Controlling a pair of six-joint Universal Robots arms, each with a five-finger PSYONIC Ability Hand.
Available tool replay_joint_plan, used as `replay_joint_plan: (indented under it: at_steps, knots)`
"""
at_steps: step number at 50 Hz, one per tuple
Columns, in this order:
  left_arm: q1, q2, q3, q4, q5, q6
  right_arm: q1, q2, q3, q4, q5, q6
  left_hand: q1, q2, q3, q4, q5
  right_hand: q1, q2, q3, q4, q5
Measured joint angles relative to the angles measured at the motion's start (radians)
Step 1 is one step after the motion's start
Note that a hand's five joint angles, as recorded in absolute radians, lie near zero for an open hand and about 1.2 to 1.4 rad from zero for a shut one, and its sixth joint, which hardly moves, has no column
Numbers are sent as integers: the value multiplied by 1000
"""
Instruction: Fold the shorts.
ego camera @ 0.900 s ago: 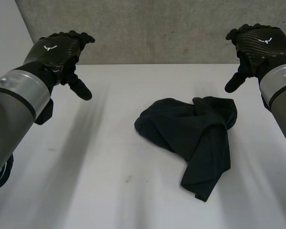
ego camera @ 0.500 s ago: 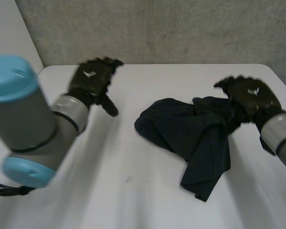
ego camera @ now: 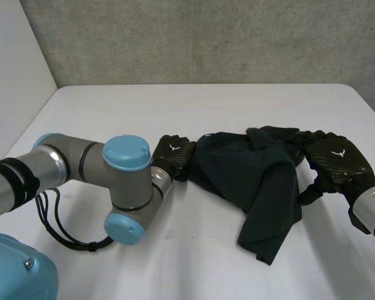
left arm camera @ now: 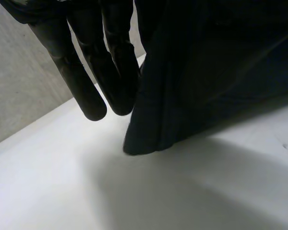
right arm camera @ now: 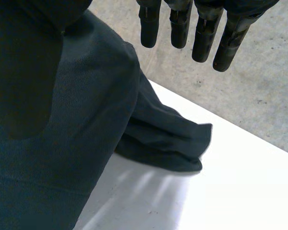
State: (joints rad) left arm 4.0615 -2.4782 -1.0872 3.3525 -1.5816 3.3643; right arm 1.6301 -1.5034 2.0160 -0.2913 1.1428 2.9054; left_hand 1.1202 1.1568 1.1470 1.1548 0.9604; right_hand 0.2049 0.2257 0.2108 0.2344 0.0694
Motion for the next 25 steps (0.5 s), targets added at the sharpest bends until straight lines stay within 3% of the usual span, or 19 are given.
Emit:
replay_joint_plan:
  at_steps: [6, 11, 16, 21, 25]
  knots:
    - [26, 70, -32, 30, -54, -10, 2, -1, 3, -4, 1, 0, 0, 34, 37, 43, 17, 0, 0, 0, 0, 0]
    - [125, 255, -111, 102, -162, -11, 3, 0, 4, -5, 0, 0, 0, 34, 39, 43, 17, 0, 0, 0, 0, 0]
    - [210, 423, -154, 162, -203, -5, 6, 0, 6, -5, 0, -1, 0, 39, 47, 44, 17, 0, 0, 0, 0, 0]
    - [268, 530, -158, 183, -184, -1, 9, 3, 8, -5, 1, -1, 4, 41, 47, 44, 17, 0, 0, 0, 0, 0]
    - [265, 553, -159, 182, -130, -2, 10, 6, 9, -4, 1, -2, 3, 43, 47, 44, 17, 0, 0, 0, 0, 0]
